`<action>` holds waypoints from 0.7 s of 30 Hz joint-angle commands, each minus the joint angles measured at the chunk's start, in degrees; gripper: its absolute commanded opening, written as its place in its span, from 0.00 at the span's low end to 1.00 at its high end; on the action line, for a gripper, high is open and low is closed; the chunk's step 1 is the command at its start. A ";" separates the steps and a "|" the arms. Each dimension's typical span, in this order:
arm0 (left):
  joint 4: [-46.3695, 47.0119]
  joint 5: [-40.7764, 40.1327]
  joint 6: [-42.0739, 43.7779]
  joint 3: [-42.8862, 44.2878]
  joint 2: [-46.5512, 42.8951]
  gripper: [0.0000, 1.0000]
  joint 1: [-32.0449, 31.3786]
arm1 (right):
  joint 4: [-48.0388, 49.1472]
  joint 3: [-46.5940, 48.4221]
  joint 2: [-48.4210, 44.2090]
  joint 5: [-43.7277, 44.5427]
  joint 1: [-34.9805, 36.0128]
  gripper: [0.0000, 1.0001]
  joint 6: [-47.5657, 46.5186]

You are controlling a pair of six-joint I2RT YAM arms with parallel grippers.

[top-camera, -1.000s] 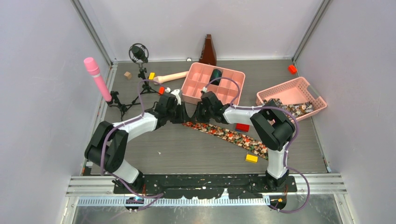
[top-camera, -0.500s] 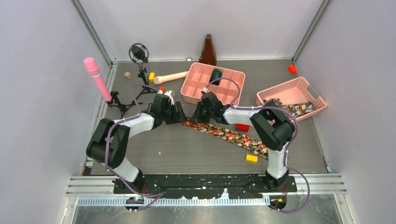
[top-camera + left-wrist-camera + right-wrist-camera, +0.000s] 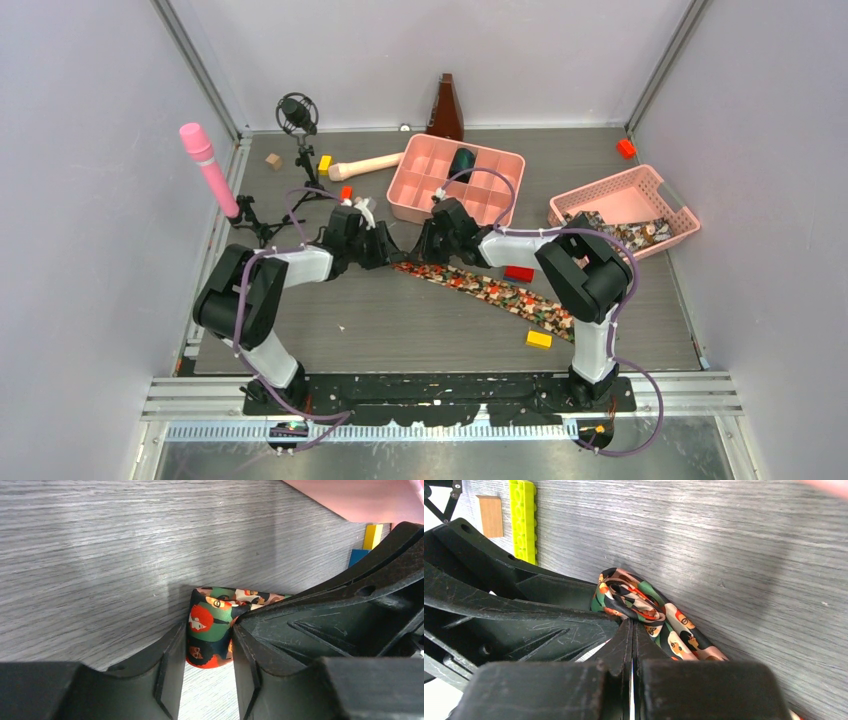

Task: Roll the ties
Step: Roll the tie at the center of the board.

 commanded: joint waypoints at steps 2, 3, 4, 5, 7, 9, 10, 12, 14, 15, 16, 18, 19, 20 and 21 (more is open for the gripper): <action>3.13 3.66 -1.65 -1.60 1.37 0.34 -0.04 | -0.09 -0.86 -1.92 0.71 0.21 0.00 -0.17; 3.30 3.67 -1.70 -1.75 1.26 0.30 -0.04 | -0.14 -0.94 -2.01 0.74 0.24 0.00 -0.27; 3.34 3.74 -1.66 -1.81 1.18 0.28 -0.04 | -0.16 -0.97 -2.19 0.87 0.25 0.00 -0.27; 3.30 3.76 -1.46 -1.75 1.06 0.24 -0.04 | -0.13 -1.10 -2.28 0.95 0.25 0.00 -0.27; 2.64 3.81 -0.80 -1.29 0.81 0.17 -0.04 | -0.11 -1.39 -2.92 1.21 0.25 0.01 -0.46; 1.46 3.39 0.14 -0.63 0.41 0.12 -0.04 | 0.02 -1.73 -3.80 1.36 0.25 0.05 -0.77; 0.46 2.97 0.76 -0.26 0.16 0.11 -0.02 | 0.11 -1.89 -4.71 1.42 0.25 0.08 -0.87; -1.37 1.72 2.24 0.42 -0.58 0.08 -0.04 | 0.17 -2.49 -6.44 1.58 0.25 0.13 -1.27; -3.34 0.14 4.06 1.04 -1.47 0.06 -0.04 | -0.05 -3.11 -8.36 1.94 0.23 0.17 -1.89; -4.55 -0.84 4.99 1.39 -1.97 0.05 -0.11 | -0.20 -3.53 -9.06 2.20 0.20 0.19 -2.34; -5.62 -1.76 5.90 1.74 -2.43 0.04 -0.19 | -0.71 -3.71 -10.50 2.45 0.24 0.20 -2.58; -8.12 -4.10 7.82 2.52 -3.31 0.03 -0.51 | -1.52 -4.49 -12.55 3.27 0.25 0.22 -3.27; -9.34 -5.59 9.35 2.91 -3.78 0.02 -1.11 | -1.86 -4.68 -13.90 3.90 0.25 0.22 -3.68; -10.54 -7.53 10.70 3.38 -4.18 0.01 -1.78 | -2.49 -5.04 -14.51 4.26 0.25 0.22 -3.95; -12.74 -9.68 11.82 3.94 -4.56 0.00 -2.51 | -2.87 -5.22 -15.80 4.98 0.25 0.22 -4.46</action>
